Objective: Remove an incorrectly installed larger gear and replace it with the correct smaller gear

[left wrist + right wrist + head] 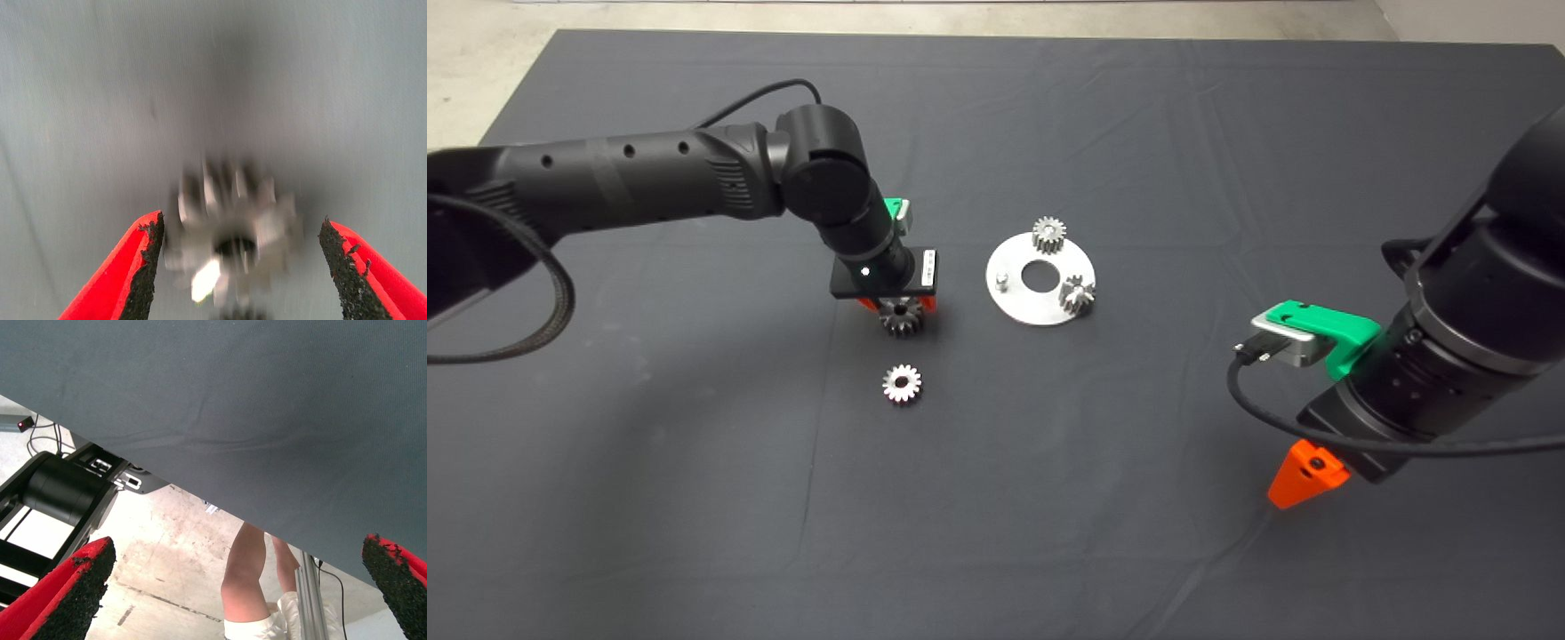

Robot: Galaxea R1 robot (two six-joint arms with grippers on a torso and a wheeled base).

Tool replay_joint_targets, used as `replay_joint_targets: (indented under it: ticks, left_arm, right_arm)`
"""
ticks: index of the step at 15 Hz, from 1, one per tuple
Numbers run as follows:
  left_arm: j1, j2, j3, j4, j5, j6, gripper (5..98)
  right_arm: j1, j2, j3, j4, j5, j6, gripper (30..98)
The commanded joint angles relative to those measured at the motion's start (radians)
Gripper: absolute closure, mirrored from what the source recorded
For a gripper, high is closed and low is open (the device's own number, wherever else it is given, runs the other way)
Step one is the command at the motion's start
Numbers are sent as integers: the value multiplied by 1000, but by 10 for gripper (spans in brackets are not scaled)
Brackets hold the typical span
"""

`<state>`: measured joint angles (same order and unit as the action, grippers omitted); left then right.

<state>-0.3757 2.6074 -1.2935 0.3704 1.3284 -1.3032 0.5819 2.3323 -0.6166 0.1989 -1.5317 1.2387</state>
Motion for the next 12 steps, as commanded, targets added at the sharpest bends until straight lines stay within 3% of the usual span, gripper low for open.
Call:
replay_joint_targets:
  ticks: [1, 4, 6, 7, 9, 12]
  left_arm:
    - [-75, -62, 178, 22, 118, -97, 449]
    - [-80, -66, 245, 19, 180, -185, 401]
    - [-80, -73, 298, 16, 184, -257, 372]
    - [-80, -77, 295, -9, 184, -272, 356]
    - [-77, -91, 275, -70, 183, -275, 338]
    - [-74, -136, 271, -102, 178, -272, 267]
  right_arm:
    - [26, 2, 8, 13, -105, -2, 308]
    - [26, 5, 8, 13, -105, -2, 308]
    - [25, 6, 8, 11, -105, -2, 308]
    - [24, 6, 8, 11, -105, -2, 308]
    - [24, 6, 8, 10, -105, -2, 308]
    - [24, 6, 8, 8, -105, -2, 308]
